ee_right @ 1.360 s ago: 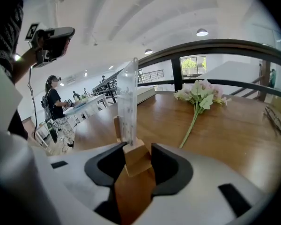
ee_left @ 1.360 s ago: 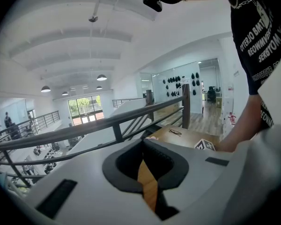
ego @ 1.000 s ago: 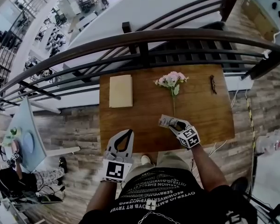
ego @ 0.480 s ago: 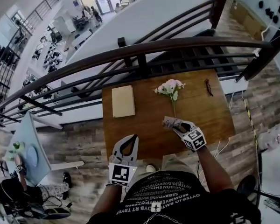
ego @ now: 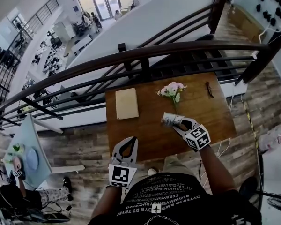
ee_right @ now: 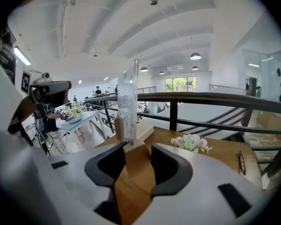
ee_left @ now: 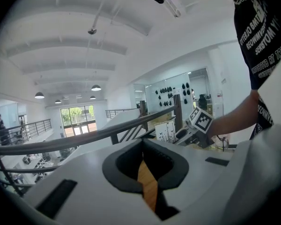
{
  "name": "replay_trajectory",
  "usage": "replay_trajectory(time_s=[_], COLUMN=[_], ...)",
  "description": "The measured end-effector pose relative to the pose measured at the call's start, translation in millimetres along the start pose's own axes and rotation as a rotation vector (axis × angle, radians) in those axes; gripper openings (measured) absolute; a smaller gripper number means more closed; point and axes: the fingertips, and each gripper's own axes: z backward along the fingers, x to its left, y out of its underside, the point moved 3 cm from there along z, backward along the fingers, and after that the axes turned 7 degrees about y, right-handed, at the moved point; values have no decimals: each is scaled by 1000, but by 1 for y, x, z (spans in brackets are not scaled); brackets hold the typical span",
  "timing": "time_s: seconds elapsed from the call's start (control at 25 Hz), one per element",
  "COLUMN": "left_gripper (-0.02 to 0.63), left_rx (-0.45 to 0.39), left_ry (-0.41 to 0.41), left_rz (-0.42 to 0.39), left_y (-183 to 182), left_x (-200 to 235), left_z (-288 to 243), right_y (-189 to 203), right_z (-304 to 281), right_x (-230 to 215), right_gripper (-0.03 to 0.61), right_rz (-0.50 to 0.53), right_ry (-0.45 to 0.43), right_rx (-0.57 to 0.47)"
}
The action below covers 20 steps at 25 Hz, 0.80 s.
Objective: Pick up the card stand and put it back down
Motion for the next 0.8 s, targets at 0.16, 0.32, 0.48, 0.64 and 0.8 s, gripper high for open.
replay_trajectory(time_s=[0.16, 0.32, 0.48, 0.64, 0.8], left_gripper=[26, 26, 26, 26, 26], left_rx=[-4, -15, -26, -29, -38], left_ry=[2, -2, -6, -5, -2], left_rz=[2, -2, 0, -2, 1], left_y=[5, 5, 5, 7, 6], left_x=[6, 15, 19, 22, 28], left_z=[10, 20, 28, 35, 34], right_y=[-25, -55, -84, -108, -132], right_z=[4, 15, 27, 38, 45], right_x=[13, 25, 33, 42, 50], right_gripper=[172, 172, 172, 172, 172], right_rz=[1, 36, 64, 66, 90], right_ry=[-17, -26, -45, -65, -80], right_rx=[-30, -56, -84, -103, -117])
